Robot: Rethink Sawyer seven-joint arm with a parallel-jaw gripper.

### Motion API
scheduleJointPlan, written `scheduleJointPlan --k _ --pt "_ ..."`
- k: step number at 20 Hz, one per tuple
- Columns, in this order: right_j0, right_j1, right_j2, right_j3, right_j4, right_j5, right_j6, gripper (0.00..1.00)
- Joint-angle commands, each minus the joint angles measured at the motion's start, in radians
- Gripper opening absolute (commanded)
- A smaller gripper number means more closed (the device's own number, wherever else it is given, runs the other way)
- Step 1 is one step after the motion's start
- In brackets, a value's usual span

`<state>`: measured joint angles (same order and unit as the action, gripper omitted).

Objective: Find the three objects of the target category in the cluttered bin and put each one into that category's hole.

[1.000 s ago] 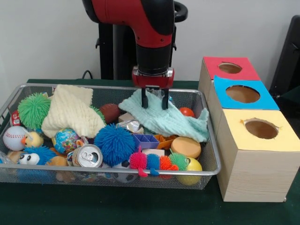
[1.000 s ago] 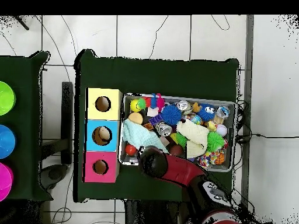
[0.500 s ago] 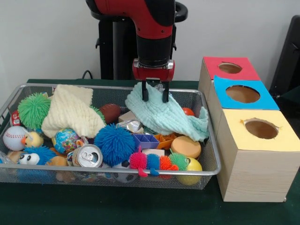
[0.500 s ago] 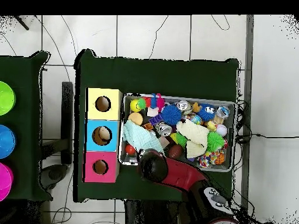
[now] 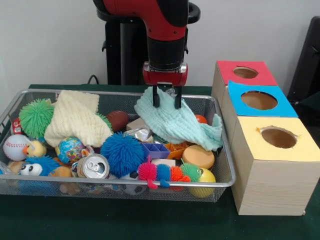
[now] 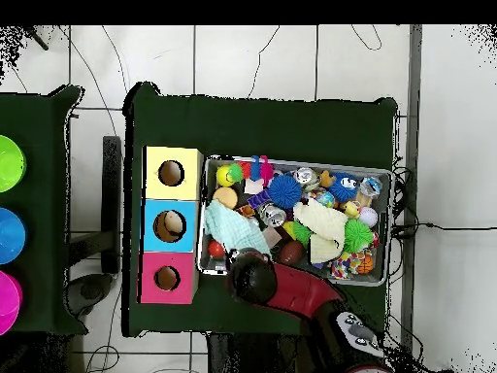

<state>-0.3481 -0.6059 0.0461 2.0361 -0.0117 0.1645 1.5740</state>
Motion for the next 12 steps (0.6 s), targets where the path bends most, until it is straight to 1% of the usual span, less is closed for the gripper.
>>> scheduleJointPlan --k 1,6,7,9,12 --pt "0.043 0.055 0.042 -0.019 0.012 -0.045 0.186 1.0" --pt "0.071 0.101 -0.004 -0.052 -0.002 -0.112 0.187 1.0" --pt "0.084 0.138 -0.023 -0.073 -0.012 -0.161 0.184 1.0" --pt "0.109 0.191 -0.06 -0.109 -0.023 -0.226 0.177 1.0" --pt "0.122 0.224 -0.093 -0.131 -0.03 -0.271 0.158 1.0"
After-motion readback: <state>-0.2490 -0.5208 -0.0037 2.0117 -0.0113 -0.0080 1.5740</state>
